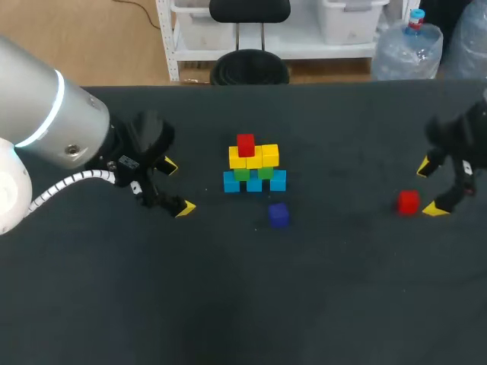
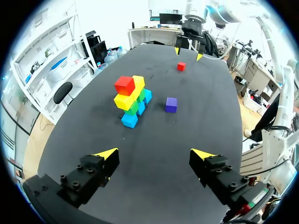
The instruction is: Place the blue cubes, place green cubes on the blue cubes, place the yellow cubes on the green cubes, then place the red cubes on the yellow cubes, and place purple cube on the red cubes.
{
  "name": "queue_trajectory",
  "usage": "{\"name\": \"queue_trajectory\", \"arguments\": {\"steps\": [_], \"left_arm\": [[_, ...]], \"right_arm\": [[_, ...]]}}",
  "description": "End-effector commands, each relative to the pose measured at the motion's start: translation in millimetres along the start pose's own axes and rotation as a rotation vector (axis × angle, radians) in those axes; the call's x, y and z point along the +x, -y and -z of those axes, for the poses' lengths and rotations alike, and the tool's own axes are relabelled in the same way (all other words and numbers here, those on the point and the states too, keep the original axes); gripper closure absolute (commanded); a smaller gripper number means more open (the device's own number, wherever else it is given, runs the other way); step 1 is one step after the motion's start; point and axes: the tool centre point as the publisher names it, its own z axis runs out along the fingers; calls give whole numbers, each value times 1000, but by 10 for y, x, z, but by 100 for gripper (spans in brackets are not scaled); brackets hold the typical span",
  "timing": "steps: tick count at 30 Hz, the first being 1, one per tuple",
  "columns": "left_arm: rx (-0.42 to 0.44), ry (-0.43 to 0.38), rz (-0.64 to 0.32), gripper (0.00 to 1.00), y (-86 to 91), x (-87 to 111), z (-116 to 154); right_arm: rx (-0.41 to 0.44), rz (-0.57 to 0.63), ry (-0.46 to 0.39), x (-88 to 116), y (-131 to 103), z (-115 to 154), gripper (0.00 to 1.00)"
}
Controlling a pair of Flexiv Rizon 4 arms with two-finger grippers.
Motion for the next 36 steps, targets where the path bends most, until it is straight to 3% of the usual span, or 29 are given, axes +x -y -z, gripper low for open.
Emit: {"name": "queue_trajectory", "arguments": {"steps": [1,11,27,29,33,34,36], "left_arm": [[-3,-1,1,0,2,0,-4],[-3,-1,1,0,2,0,-4],[-3,-1,1,0,2,0,-4],[-3,-1,1,0,2,0,-4],[-3,-1,1,0,2,0,-4],[-3,-1,1,0,2,0,-4],[-3,-1,1,0,2,0,-4]], "right_arm": [[-17,4,6,-4,110,-155,0],[-33,2,-6,92,198,-307,2],[-51,7,9,77,316,-439,9],[-53,10,10,86,322,-458,13],[-61,11,12,106,345,-484,38],[-63,11,13,111,352,-489,49],[-64,11,15,121,367,-497,56]]}}
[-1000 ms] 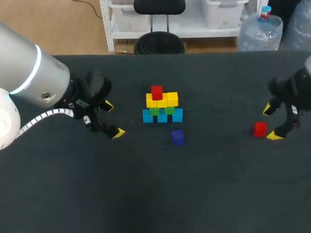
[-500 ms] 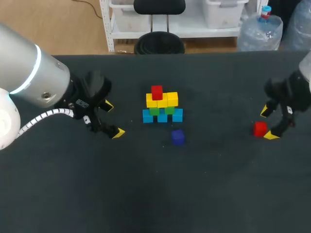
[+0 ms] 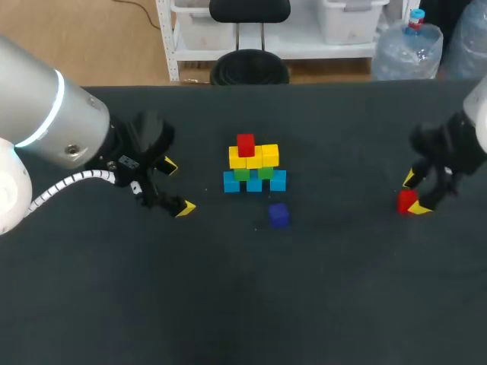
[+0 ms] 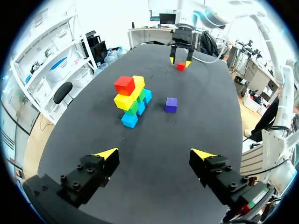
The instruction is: Place the blue cubes, place green cubes on the blue cubes, place the yellow cubes on the green cubes, then place the red cubes on the yellow cubes, and place purple cube on the red cubes.
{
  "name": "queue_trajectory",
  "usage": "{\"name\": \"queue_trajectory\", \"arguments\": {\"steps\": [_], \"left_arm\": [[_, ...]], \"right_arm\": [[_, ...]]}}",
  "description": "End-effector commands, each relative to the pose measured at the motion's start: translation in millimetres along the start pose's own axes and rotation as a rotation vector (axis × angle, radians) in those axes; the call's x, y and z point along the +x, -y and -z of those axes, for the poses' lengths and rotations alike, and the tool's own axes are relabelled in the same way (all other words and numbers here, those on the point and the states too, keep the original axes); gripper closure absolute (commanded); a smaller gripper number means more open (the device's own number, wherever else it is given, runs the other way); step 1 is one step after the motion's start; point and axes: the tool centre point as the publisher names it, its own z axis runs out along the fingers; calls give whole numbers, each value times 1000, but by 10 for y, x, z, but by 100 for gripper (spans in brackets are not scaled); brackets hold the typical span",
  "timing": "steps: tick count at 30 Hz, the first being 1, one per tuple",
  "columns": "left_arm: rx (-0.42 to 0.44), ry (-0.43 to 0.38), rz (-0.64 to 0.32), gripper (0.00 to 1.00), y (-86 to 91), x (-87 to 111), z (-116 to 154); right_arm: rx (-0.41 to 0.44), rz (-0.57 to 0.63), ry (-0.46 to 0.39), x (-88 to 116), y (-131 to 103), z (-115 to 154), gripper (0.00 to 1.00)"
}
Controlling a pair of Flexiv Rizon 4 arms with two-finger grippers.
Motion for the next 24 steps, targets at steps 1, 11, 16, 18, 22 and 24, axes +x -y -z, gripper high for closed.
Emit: {"name": "queue_trajectory", "arguments": {"steps": [1,11,16,18,22,24], "left_arm": [[-3,-1,1,0,2,0,-4],[-3,-1,1,0,2,0,-4],[-3,-1,1,0,2,0,-4],[-3,-1,1,0,2,0,-4],[-3,-1,1,0,2,0,-4],[-3,-1,1,0,2,0,-4]], "right_arm": [[-12,1,6,15,71,-28,63],[-8,13,31,-97,122,70,100],[12,16,34,-225,174,150,100],[19,6,33,-319,223,193,100],[43,3,11,-536,323,308,100],[59,7,6,-676,381,384,100]]}}
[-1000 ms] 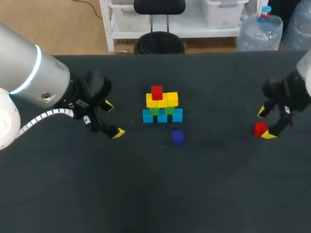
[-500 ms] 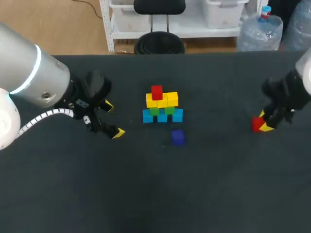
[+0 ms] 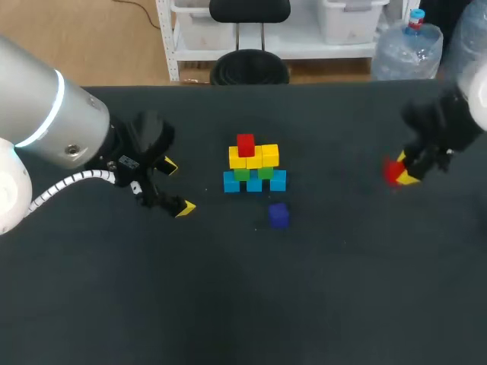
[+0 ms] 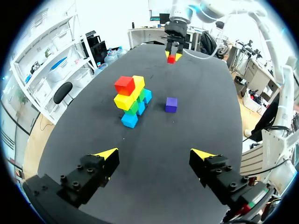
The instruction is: Place the blue cubes, place green cubes on the blue cubes, place the yellow cubes on the green cubes, then place the red cubes on the yellow cubes, and place purple cube on the red cubes.
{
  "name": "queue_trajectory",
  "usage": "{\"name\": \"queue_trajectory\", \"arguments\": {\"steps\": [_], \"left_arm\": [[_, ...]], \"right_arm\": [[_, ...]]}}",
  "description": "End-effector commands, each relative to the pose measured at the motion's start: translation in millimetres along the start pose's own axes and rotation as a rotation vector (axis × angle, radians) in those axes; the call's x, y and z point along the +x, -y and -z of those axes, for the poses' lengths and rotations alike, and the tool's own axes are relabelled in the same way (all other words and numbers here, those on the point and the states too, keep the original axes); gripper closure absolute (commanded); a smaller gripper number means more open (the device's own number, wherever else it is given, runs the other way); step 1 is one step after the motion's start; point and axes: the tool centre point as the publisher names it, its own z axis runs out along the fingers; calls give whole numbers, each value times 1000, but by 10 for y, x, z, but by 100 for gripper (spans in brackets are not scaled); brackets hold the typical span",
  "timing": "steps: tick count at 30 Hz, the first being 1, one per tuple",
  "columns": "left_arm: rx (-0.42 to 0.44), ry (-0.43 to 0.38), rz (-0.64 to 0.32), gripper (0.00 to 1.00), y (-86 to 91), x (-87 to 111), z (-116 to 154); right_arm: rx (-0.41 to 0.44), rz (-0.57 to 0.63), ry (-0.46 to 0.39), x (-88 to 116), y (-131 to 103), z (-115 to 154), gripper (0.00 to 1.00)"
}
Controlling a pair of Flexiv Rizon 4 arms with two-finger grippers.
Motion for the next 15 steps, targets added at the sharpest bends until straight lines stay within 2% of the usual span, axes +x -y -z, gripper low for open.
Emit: {"name": "queue_trajectory", "arguments": {"steps": [1,9,15], "left_arm": [[-3,-1,1,0,2,0,-4],[-3,-1,1,0,2,0,-4],[-3,-1,1,0,2,0,-4]], "right_arm": [[12,0,-23,-299,104,118,100],[41,-16,-11,-871,197,330,100],[25,-6,7,-1247,143,258,100]]}}
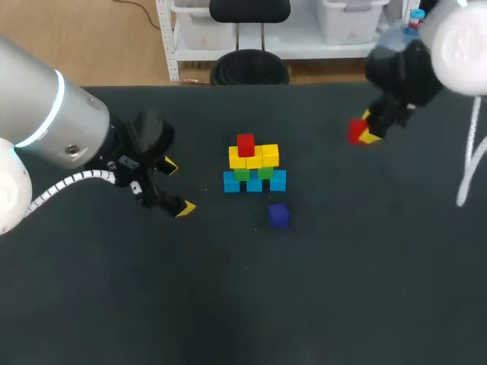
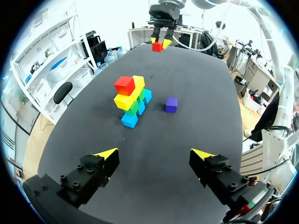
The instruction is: Place the blue cubes, place green cubes on the blue cubes, place the yellow cubes on the green cubes, then place the red cubes on the yellow cubes, and place purple cube on the red cubes.
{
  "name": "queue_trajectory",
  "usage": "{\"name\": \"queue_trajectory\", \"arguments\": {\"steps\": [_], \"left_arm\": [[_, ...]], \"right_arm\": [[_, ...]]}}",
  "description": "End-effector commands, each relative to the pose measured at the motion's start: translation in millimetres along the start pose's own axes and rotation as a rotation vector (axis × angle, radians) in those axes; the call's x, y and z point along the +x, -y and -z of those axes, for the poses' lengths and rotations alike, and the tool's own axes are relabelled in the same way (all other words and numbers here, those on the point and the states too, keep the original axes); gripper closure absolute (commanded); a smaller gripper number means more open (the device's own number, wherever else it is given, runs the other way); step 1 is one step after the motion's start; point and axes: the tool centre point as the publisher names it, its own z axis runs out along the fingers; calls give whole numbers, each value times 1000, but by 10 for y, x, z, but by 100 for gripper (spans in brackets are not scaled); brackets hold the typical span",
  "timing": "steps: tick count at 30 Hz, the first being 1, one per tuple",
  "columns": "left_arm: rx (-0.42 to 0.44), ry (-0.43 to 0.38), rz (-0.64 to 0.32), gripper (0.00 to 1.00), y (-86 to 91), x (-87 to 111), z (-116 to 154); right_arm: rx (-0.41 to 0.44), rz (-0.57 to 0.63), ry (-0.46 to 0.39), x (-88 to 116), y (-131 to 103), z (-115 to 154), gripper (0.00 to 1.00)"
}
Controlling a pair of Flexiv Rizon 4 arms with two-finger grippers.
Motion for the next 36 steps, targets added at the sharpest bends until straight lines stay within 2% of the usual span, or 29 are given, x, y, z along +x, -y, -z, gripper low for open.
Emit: {"name": "queue_trajectory", "arguments": {"steps": [1,12,22,36], "left_arm": [[-3,-1,1,0,2,0,-4],[-3,-1,1,0,2,0,-4],[-3,-1,1,0,2,0,-4],[-3,-1,1,0,2,0,-4]], "right_arm": [[-18,2,-12,-238,12,-97,100],[-4,-3,-29,-582,124,-262,100],[-27,21,-8,-943,38,-451,100],[-64,57,-3,-1159,-114,-601,100]]}}
